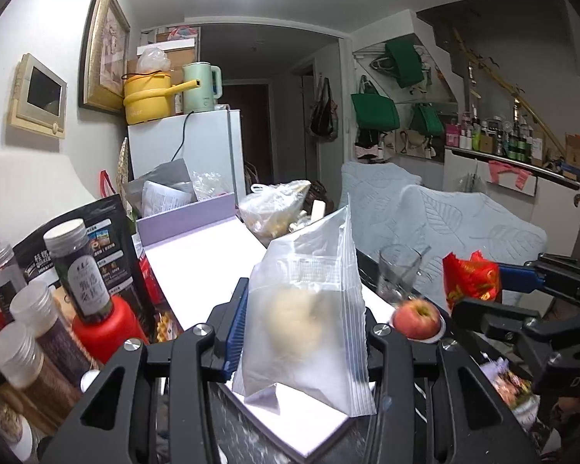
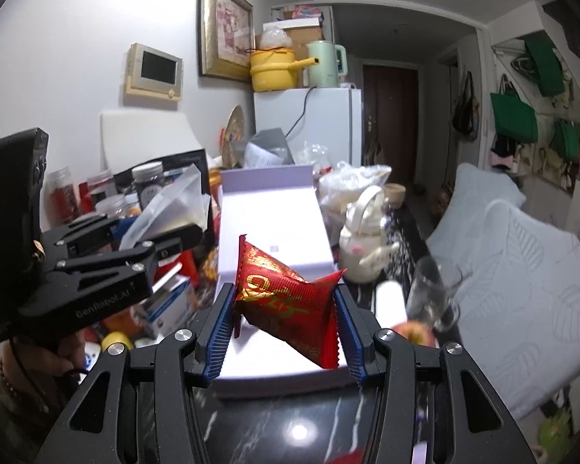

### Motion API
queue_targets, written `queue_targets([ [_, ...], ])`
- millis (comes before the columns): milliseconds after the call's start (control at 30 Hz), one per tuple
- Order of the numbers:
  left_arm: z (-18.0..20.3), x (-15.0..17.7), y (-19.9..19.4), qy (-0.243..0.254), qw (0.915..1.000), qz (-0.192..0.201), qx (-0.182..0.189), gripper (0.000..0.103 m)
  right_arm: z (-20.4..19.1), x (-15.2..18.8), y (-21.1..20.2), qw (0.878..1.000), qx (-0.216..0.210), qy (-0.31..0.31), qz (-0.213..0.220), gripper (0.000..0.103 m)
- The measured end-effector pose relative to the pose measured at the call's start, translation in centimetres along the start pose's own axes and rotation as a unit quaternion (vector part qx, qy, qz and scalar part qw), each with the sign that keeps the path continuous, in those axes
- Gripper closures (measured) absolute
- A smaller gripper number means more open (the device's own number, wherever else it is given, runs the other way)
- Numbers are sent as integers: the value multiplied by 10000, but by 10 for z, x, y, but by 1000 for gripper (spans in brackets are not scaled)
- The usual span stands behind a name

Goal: Organize soft objects
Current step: 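Lift the zip bag and red packet with both grippers toward the lavender box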

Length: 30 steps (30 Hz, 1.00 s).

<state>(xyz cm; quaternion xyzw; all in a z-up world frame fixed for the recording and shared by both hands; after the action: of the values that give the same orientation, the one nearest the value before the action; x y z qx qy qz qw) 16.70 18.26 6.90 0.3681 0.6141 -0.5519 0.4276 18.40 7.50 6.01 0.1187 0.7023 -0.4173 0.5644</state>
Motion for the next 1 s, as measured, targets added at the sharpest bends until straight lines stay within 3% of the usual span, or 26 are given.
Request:
queue_targets([
  [467, -39, -6, 70, -402, 9985, -198, -317, 62, 5, -53, 68, 9995, -231, -91, 189, 54],
  [1000, -61, 27, 136, -154, 9927, -878, -811, 62, 28, -33, 153, 9995, -118, 182, -244, 54],
])
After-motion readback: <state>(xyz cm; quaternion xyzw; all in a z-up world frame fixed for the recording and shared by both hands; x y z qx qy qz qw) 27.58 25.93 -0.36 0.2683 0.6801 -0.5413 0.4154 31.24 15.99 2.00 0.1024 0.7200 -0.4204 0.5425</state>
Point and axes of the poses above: each gripper's, at about its wrist camera, not at the fingertips, and y roughly the way its jaws point, z to its right, x to its underside, the point moved 8 cm from there along y, roughly the way its jaws point, and after that the axes turned 2 degrees about x, right-handed, at the moved point
